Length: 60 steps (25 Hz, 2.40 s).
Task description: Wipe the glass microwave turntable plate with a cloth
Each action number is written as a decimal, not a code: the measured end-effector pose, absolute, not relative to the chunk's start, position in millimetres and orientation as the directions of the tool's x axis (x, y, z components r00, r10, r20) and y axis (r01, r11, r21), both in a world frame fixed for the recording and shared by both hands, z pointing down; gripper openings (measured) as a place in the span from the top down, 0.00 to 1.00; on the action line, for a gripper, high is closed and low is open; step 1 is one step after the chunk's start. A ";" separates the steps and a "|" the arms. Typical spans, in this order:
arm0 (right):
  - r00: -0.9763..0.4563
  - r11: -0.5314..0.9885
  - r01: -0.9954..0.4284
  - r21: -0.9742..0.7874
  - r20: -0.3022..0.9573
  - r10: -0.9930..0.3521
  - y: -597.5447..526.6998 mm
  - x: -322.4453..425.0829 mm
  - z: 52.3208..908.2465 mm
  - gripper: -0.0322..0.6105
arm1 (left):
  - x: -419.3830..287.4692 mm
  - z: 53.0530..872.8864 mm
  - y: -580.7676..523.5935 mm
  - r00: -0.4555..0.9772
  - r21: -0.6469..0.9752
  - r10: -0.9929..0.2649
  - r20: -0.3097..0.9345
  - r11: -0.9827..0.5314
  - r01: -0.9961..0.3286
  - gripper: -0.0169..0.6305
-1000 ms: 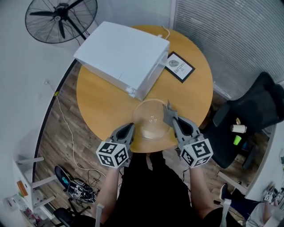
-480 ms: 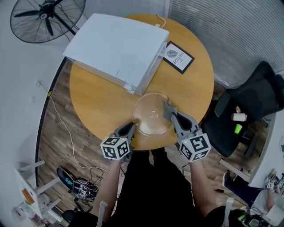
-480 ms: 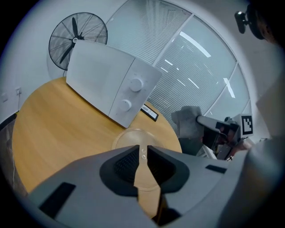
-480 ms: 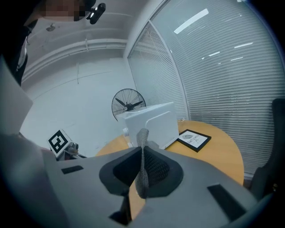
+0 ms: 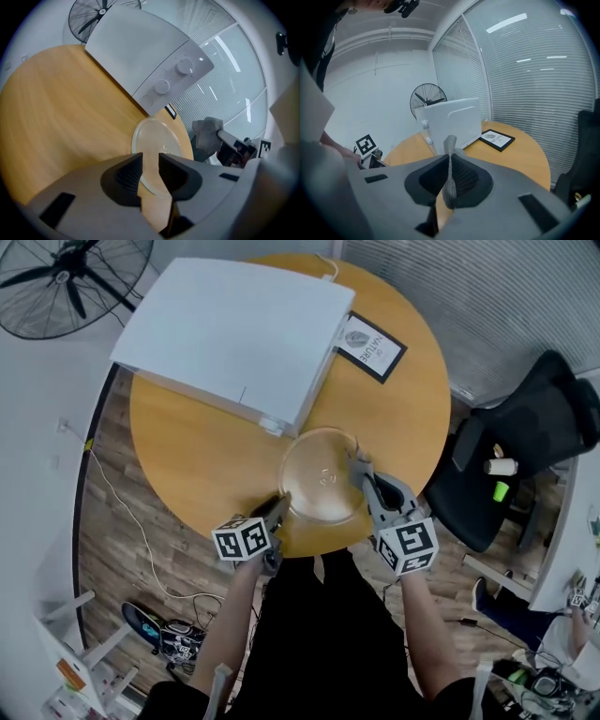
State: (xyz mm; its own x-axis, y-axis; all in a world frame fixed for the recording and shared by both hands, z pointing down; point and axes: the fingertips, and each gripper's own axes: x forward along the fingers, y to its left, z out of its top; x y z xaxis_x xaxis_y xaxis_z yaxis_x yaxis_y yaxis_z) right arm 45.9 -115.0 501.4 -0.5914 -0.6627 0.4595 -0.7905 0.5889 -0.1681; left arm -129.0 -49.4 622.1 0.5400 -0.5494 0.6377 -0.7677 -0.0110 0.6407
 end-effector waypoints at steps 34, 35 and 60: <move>-0.374 0.678 -0.709 0.194 0.712 -0.594 -174.6 0.5 644.3 0.91 | -128.5 667.2 -49.6 0.619 0.726 -0.444 0.647 0.111 -0.679 0.92; -0.371 0.685 -0.703 0.193 0.721 -0.585 -175.2 -3.2 648.9 0.91 | -128.7 667.0 -49.7 0.621 0.728 -0.444 0.646 0.112 -0.676 0.92; -0.601 0.901 -0.428 -0.077 0.768 -0.220 -95.8 -120.9 657.2 0.91 | -131.8 666.5 -51.6 0.605 0.714 -0.459 0.650 0.097 -0.694 0.92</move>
